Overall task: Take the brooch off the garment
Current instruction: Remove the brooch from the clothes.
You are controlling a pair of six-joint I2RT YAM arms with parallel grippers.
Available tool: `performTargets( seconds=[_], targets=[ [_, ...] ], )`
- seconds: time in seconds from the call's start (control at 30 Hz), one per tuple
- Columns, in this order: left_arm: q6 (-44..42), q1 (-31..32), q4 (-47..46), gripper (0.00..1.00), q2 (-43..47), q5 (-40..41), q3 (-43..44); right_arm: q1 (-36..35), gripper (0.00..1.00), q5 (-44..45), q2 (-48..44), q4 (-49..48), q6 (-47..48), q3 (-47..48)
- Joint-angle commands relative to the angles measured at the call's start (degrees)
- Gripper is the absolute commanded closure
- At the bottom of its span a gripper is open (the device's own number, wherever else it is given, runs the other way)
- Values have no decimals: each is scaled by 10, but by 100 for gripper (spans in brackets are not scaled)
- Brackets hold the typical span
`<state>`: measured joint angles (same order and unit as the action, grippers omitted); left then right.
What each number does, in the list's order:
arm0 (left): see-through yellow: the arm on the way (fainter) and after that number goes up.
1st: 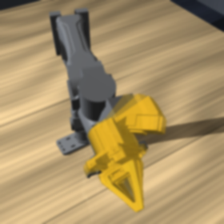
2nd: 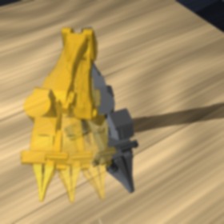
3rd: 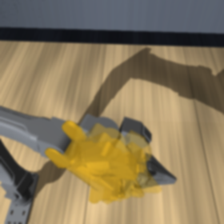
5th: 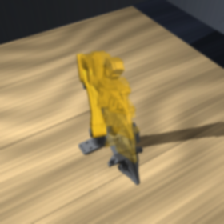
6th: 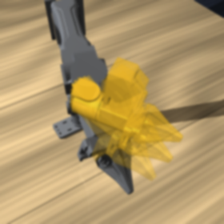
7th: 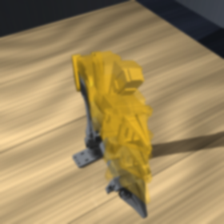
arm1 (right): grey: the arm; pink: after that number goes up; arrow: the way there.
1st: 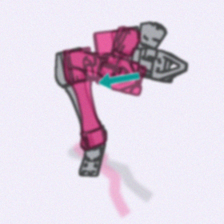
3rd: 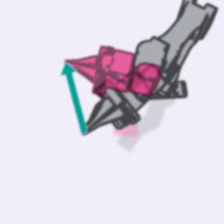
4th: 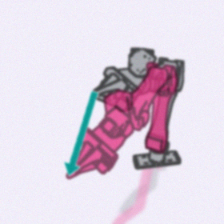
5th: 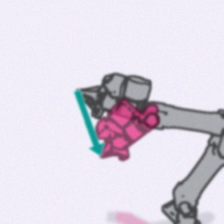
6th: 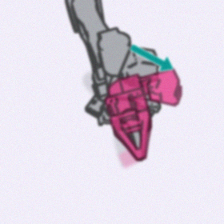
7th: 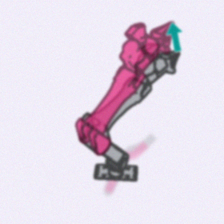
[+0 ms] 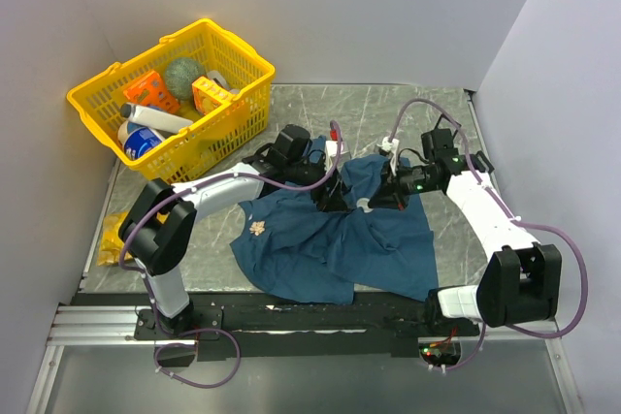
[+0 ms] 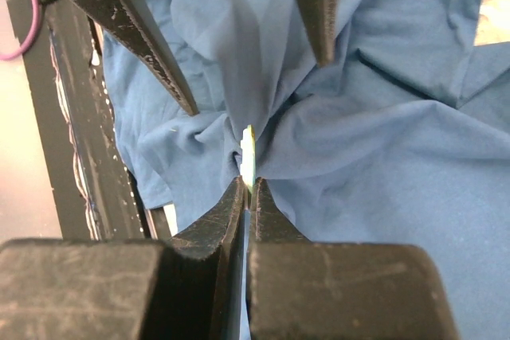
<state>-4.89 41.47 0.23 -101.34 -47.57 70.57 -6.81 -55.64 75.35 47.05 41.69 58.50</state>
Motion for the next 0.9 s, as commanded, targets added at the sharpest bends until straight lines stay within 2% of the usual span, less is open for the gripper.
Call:
performTargets(
  seconds=[0.0, 0.2, 0.37, 0.73, 0.87],
  targets=[
    [-12, 4, -7, 23, 23, -6, -3, 22, 100, -50, -21, 2, 8, -2],
    [-53, 4, 27, 23, 53, 20, -10, 26, 100, -57, -9, 16, 23, 1],
    [-18, 4, -23, 22, 55, 4, -17, 27, 100, -69, -1, 38, 39, 10],
    [-26, 7, -23, 21, 46, -10, -15, 52, 100, -121, -11, 53, 56, 4],
    [-14, 11, -20, 20, 25, -2, 15, 54, 100, -130, 0, 57, 56, 6]
  ],
)
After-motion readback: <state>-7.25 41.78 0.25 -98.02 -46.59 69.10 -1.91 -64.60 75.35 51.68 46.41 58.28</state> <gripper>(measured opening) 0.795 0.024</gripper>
